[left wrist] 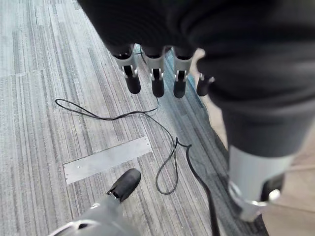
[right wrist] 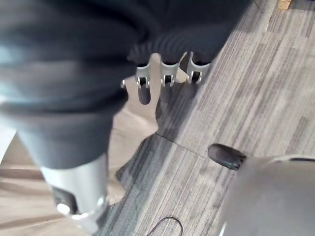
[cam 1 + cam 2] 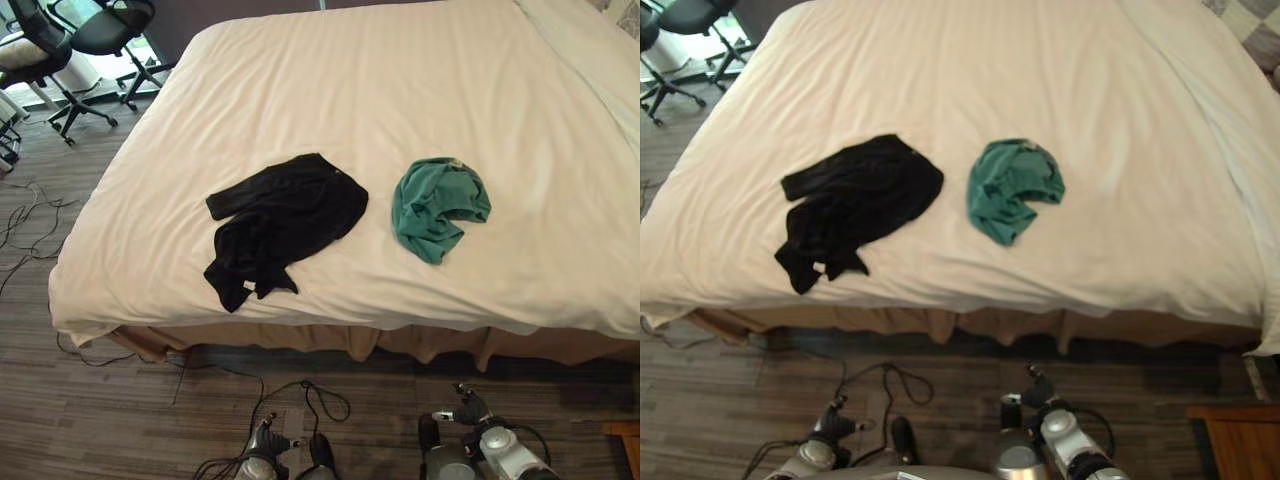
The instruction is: Tidy up the quilt and then pick up the clothes from the bed and put them into the laundry hamper.
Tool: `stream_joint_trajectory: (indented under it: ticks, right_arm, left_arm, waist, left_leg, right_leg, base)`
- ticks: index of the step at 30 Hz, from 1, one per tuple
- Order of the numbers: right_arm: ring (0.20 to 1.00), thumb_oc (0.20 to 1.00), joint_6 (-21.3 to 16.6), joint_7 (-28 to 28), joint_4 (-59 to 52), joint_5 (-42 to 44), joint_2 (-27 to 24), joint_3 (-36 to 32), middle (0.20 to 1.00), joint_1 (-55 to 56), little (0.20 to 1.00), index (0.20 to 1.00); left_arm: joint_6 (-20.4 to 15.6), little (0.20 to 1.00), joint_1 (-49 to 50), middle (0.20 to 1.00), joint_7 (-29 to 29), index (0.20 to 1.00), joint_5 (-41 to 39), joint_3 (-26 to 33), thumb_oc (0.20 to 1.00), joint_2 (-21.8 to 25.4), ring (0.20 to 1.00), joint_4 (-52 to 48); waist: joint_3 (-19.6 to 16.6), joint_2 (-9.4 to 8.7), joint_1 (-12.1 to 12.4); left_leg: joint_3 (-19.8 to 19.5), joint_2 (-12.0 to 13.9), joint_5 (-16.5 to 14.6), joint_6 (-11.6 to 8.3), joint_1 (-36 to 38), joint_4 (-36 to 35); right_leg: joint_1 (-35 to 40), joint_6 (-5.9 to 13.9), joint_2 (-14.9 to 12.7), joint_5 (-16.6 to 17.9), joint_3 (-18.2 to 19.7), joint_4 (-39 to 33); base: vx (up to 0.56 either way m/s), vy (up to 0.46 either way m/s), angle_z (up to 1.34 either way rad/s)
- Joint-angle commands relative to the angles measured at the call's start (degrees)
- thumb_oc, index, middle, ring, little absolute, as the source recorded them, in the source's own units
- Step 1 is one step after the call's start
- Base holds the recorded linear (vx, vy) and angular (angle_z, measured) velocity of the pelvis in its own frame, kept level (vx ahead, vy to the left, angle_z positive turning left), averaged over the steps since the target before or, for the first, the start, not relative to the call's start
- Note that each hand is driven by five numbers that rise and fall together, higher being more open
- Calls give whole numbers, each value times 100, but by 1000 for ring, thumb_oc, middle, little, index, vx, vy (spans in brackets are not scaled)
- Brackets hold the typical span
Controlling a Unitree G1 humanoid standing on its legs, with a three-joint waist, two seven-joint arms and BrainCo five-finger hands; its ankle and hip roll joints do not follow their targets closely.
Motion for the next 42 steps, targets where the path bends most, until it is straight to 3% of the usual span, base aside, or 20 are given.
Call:
stream_joint_trajectory:
  ticks: [1,2,4,5,7,9,12,15,17,18,21,22,26,30,35,37,38,40,42]
  right_arm:
    - [1000,1000,102,5,155,-93,245,260,1000,7,1000,1000]
    - [1000,1000,128,-32,180,-85,114,170,1000,64,1000,1000]
    - [1000,1000,156,-50,252,-91,69,132,1000,88,1000,1000]
    - [1000,1000,205,-103,402,-88,-18,32,1000,125,1000,1000]
    - [1000,1000,211,-158,510,31,-74,-177,1000,176,1000,1000]
    - [1000,1000,200,-215,533,132,-120,-334,1000,195,1000,1000]
    - [1000,1000,132,-301,446,414,-221,-732,1000,308,1000,1000]
    - [1000,1000,32,-340,-125,758,-629,-1337,1000,638,1000,1000]
    - [1000,1000,34,-340,-128,758,-628,-1338,1000,639,1000,1000]
    - [1000,1000,-26,-368,-629,782,-995,-1659,1000,851,1000,1000]
    - [1000,1000,-180,-448,-1276,851,-1546,-2242,1000,1154,1000,1000]
    - [1000,1000,-279,-552,-1668,846,-1887,-2615,1000,1289,1000,1000]
    - [1000,1000,-379,-721,-2204,634,-2358,-3015,1000,1443,1000,1000]
    - [1000,1000,-551,-885,-3281,138,-3070,-3485,1000,1527,1000,1000]
    - [1000,1000,-659,-924,-3959,-190,-3560,-3454,1000,1137,1000,1000]
    - [1000,1000,-695,-960,-4287,-344,-3763,-3237,1000,729,1000,1000]
    - [1000,1000,-706,-1068,-4419,-465,-3969,-2748,1000,-13,1000,1000]
    - [1000,1000,-704,-1086,-4448,-459,-3989,-2642,1000,-232,1000,1000]
    - [1000,1000,-736,-1178,-4692,-596,-4088,-2152,1000,-943,1000,1000]
  left_arm:
    - [-66,1000,-306,1000,98,1000,-72,-73,1000,405,1000,274]
    - [-43,1000,-325,1000,157,1000,-157,-59,1000,389,1000,231]
    - [-32,1000,-347,1000,176,1000,-163,-62,1000,382,1000,199]
    - [-20,1000,-327,1000,161,1000,-203,-26,1000,373,1000,176]
    - [-21,1000,-286,1000,165,1000,-274,70,1000,395,1000,197]
    - [-27,1000,-267,1000,200,1000,-364,168,1000,423,1000,221]
    - [-3,1000,-124,1000,233,1000,-649,593,1000,635,1000,339]
    - [8,1000,44,1000,320,1000,-811,1265,1000,1342,1000,494]
    - [9,1000,44,1000,319,1000,-811,1266,1000,1343,1000,494]
    - [-21,1000,79,1000,344,1000,-870,1622,1000,1824,1000,407]
    - [-138,1000,128,1000,381,1000,-978,2055,1000,2406,1000,186]
    - [-247,1000,141,1000,446,1000,-1015,2269,1000,2750,1000,-102]
    - [-407,1000,238,1000,589,1000,-961,2536,1000,3243,1000,-890]
    - [-696,1000,420,1000,722,1000,-587,2770,1000,3903,1000,-2866]
    - [-810,1000,73,1000,679,1000,-434,2653,1000,4256,1000,-3657]
    - [-767,1000,-389,1000,653,1000,-356,2325,1000,4343,1000,-3902]
    - [-675,1000,-1152,1000,652,1000,-279,1734,1000,4414,1000,-3801]
    - [-656,1000,-1402,1000,643,1000,-255,1567,1000,4445,1000,-3703]
    - [-465,1000,-2241,1000,700,1000,125,856,1000,4508,1000,-3565]
  waist:
    - [-22,-660,144]
    - [118,-726,171]
    - [167,-722,167]
    - [135,-731,186]
    - [72,-666,186]
    - [49,-627,182]
    - [8,-509,120]
    - [-155,-538,-34]
    - [-172,-534,-28]
    - [-203,-558,-84]
    - [-226,-594,-160]
    - [-243,-599,-191]
    - [-257,-598,-212]
    - [-256,-581,-192]
    - [-127,-527,-197]
    - [47,-494,-212]
    - [301,-464,-227]
    - [346,-450,-215]
    - [535,-428,-227]
  left_leg:
    - [157,-440,-907,219,-50,1434]
    - [238,-265,-684,116,-452,2170]
    - [325,-230,-626,122,-562,2232]
    - [366,-490,-792,281,-692,1867]
    - [225,-841,-741,387,-658,1348]
    - [157,-940,-628,385,-666,1034]
    - [315,-873,-511,415,-315,377]
    - [437,-824,-356,392,169,-119]
    - [444,-820,-347,391,148,-121]
    - [483,-794,-362,376,262,-186]
    - [577,-750,-398,370,360,-186]
    - [621,-751,-431,369,389,-186]
    - [643,-746,-466,378,437,-186]
    - [620,-740,-492,387,424,-186]
    - [602,-721,-448,385,271,-181]
    - [600,-702,-389,380,50,-142]
    - [603,-674,-293,368,-259,-102]
    - [592,-661,-262,362,-377,-91]
    - [631,-612,-157,346,-716,-68]
  right_leg:
    - [-71,210,-389,-294,10,-344]
    - [143,91,-451,-429,-107,-344]
    - [243,42,-430,-492,-160,-344]
    - [304,32,-425,-531,-113,-344]
    - [294,54,-324,-504,-22,-344]
    - [284,68,-278,-503,19,-344]
    - [344,104,-174,-538,36,-341]
    - [426,146,-147,-534,54,-285]
    - [401,142,-142,-523,60,-286]
    - [430,177,-155,-546,80,-256]
    - [459,217,-179,-567,91,-202]
    - [469,251,-196,-578,88,-188]
    - [483,292,-215,-596,67,-175]
    - [463,338,-247,-615,35,-175]
    - [232,341,-261,-614,65,-116]
    - [-26,337,-268,-595,99,-27]
    - [-401,339,-275,-538,129,101]
    - [-533,333,-273,-522,142,138]
    - [-921,346,-261,-431,151,238]
  base:
    - [125,-282,-21]
    - [80,-203,-12]
    - [125,-81,25]
    - [213,-6,40]
    - [179,50,44]
    - [112,79,-17]
    - [126,80,-6]
    - [187,34,-22]
    - [49,13,-1]
    - [86,21,-8]
    - [101,26,-11]
    - [96,26,-7]
    - [58,-2,-5]
    - [49,-28,0]
    - [-32,-23,-1]
    - [-205,-24,1]
    - [-233,-27,3]
    - [-170,-11,2]
    - [-170,-23,-1]
